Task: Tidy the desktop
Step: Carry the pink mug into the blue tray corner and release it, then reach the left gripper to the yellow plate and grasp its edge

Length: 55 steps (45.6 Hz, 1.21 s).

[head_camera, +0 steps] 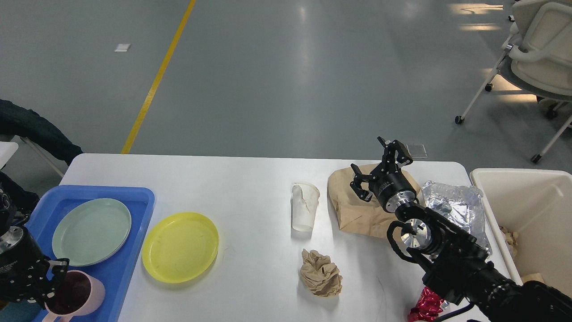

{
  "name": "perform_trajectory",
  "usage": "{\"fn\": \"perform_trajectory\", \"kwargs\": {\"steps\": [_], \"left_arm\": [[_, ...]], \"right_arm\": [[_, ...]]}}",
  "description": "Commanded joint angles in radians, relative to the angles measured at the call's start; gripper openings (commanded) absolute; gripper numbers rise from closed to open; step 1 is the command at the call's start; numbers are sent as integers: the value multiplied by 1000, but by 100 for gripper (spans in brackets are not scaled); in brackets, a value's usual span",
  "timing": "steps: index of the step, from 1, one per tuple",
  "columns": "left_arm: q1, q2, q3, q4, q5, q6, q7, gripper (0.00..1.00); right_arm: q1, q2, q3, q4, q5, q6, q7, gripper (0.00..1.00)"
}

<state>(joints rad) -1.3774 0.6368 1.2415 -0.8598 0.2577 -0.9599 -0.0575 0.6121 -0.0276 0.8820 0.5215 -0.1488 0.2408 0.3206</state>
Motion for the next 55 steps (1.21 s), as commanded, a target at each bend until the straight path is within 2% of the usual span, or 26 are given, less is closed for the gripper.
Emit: {"fn": "perform_trajectory", "kwargs": {"steps": [1,8,18,22,30,35,43,50,53,55], "left_arm": [[0,-3,-1,7,0,0,-1,13],[0,-3,-1,7,0,0,-1,23],[0,-3,-8,7,0,0,-2,32],[0,-5,-8,7,0,0,-10,43],[-2,-5,-7,7,0,0,-12,76],[-14,-3,15,5,0,0,-13,87],[-77,3,64,-8,-9,0,-15,89],[-186,-5,157,-30,-17,0,-16,90],[-235,-14,190,-50,-20,0,-34,90],[-265,-32,210,-59,-24,0,-67,90]], "right_arm": [[0,0,0,0,0,0,0,100],[0,0,0,0,0,0,0,100],[0,0,0,0,0,0,0,100],[0,0,0,0,0,0,0,100],[0,0,0,0,0,0,0,100],[0,0,0,0,0,0,0,100],[0,0,0,0,0,0,0,100],[0,0,0,0,0,0,0,100],[0,0,0,0,0,0,0,100],[0,0,0,0,0,0,0,100]]}}
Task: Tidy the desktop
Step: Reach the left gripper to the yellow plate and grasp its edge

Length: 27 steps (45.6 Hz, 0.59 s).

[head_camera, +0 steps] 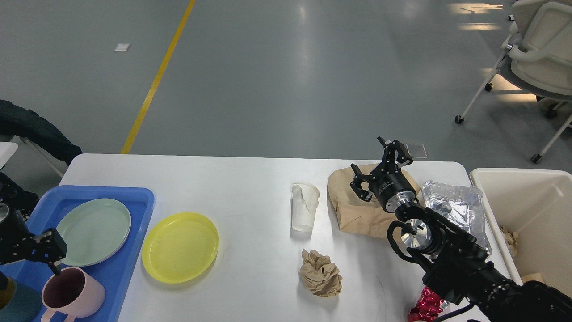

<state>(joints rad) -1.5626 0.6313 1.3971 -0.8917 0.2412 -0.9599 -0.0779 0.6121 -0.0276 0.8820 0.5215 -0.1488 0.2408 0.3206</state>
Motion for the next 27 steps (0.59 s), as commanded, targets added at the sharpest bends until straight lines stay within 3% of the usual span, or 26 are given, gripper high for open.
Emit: {"fn": "perform_trajectory", "kwargs": {"steps": [1,12,15,27], "left_arm": [[-94,-39,65,-30,-11,0,-66,90],[-284,-208,246,-113,-23,0,-351,90],[-326,-238,263,-151,-23,0,-364,90],[-448,-355,293,-325,-23,174,-358,90]], "right_arm": [[0,0,0,0,0,0,0,100],[0,0,0,0,0,0,0,100],[0,0,0,0,0,0,0,100],[0,0,0,0,0,0,0,100]]}}
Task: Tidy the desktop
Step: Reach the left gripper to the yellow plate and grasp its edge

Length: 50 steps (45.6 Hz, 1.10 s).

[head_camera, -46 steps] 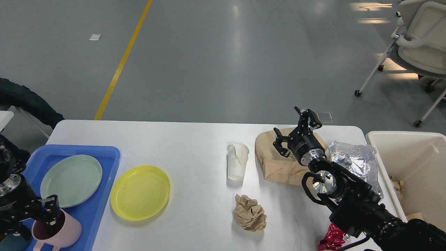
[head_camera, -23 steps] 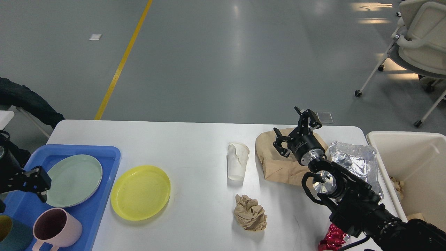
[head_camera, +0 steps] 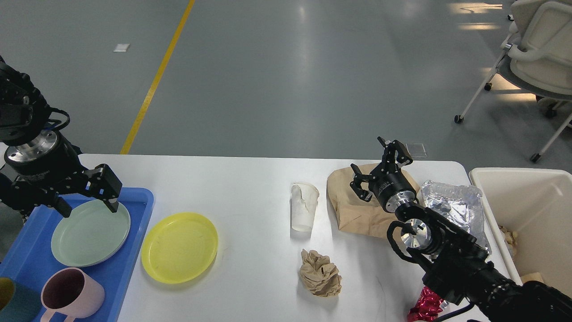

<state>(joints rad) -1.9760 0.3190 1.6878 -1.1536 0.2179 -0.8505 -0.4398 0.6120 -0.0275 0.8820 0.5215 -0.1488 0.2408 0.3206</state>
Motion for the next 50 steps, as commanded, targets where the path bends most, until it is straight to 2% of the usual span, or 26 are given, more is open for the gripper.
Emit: {"fn": "perform_trajectory", "kwargs": {"steps": [1,11,15,18,23,24,30,33,44,50], "left_arm": [[-35,-49,3,-67,-2,76,4,90],[49,-89,-31,-48,-35,133,12,89],[100,-90,-60,-25,-107,133,44,88],[149,-90,-80,-2,-173,133,108,87],[218,-90,-115,37,-294,133,245,86],[239,-90,-128,44,-340,133,295,85],[302,-92,-183,54,-452,133,398,82],[335,-92,-214,57,-480,134,412,81],[440,-94,-272,106,-492,163,412,75],[483,-94,-277,115,-491,229,412,75]], "right_arm": [[0,0,0,0,0,0,0,100],[0,0,0,0,0,0,0,100],[0,0,0,0,0,0,0,100],[0,0,0,0,0,0,0,100],[0,0,0,0,0,0,0,100],[0,0,0,0,0,0,0,100],[0,0,0,0,0,0,0,100],[0,0,0,0,0,0,0,100],[0,0,0,0,0,0,0,100],[0,0,0,0,0,0,0,100]]}}
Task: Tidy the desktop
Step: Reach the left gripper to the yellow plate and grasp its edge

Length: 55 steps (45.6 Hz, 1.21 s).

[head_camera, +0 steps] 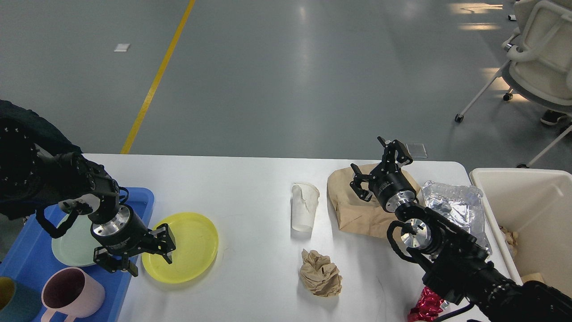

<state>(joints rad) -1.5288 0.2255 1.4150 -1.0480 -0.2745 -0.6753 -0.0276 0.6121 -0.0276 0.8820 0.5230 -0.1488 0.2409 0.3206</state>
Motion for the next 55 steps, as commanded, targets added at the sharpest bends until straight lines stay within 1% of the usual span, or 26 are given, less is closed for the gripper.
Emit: {"fn": "perform_trajectory", "kwargs": {"steps": [1,6,10,17,38,50,55], "left_arm": [[44,-2,-5,14,1,68,0,76],[93,0,-7,45,1,125,0,76],[117,-2,-13,63,0,137,2,76],[141,-2,-44,80,1,138,2,76],[187,-8,-53,121,0,138,2,75],[216,-8,-53,146,0,140,2,68],[229,-8,-53,167,0,140,2,66]], "right_arm": [[0,0,0,0,0,0,0,100],[0,0,0,-1,0,0,0,100],[0,0,0,0,0,0,0,100],[0,0,0,0,0,0,0,100],[0,0,0,0,0,0,0,100],[0,0,0,-1,0,0,0,100],[0,0,0,-1,0,0,0,100]]}}
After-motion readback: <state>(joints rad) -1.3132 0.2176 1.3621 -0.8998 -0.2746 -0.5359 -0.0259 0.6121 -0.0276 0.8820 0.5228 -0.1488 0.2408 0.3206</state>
